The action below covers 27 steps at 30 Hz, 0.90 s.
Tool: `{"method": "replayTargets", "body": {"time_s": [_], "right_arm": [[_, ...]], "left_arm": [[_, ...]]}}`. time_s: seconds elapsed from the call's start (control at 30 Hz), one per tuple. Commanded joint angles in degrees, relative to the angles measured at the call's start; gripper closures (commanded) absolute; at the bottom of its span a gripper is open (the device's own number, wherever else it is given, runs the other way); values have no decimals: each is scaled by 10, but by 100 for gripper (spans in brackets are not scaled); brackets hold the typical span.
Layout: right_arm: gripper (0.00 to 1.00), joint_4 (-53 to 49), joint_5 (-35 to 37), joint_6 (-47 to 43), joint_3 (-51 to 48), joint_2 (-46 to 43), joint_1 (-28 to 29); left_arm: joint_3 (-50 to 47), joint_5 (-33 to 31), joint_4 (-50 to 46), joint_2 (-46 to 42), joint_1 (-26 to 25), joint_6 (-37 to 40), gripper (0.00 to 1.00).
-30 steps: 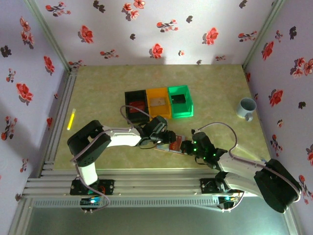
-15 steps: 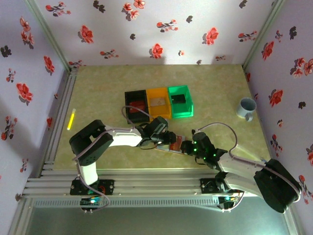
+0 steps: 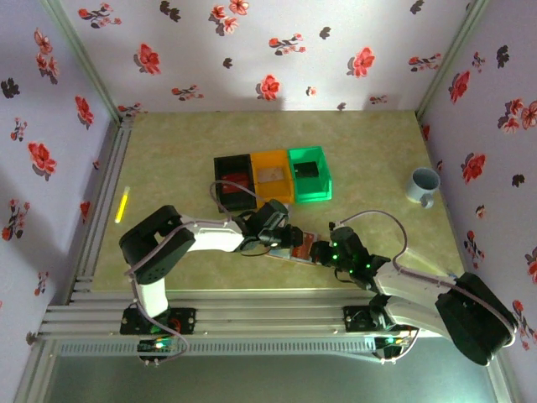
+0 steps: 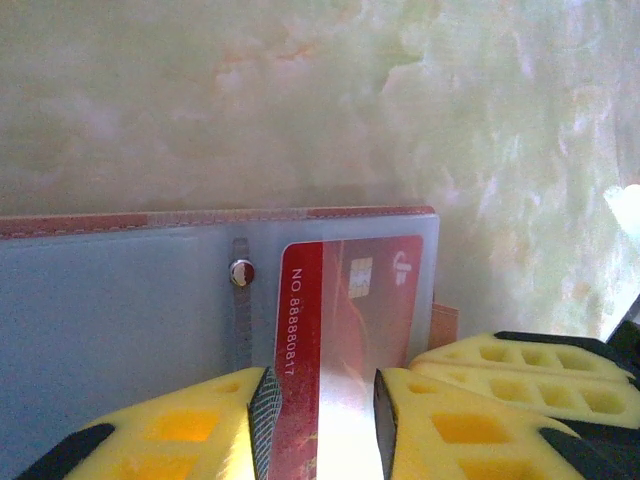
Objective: Take the credit cards out of the card holder
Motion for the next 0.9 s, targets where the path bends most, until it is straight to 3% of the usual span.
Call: {"method": "replayTargets", "body": {"time_s": [0.0,0.43,0.87], "right_arm": [[100,8,5,-5,-12,0,-5],[100,13,0,-14,-17,0,-9],[100,29,-2,-17,-22,18,-12]], "left_arm": [[-8,14,7,11,-5,36,66],[-26,20,5,19,-2,63,66],[-52,27,47,32,-2,64,77]]}}
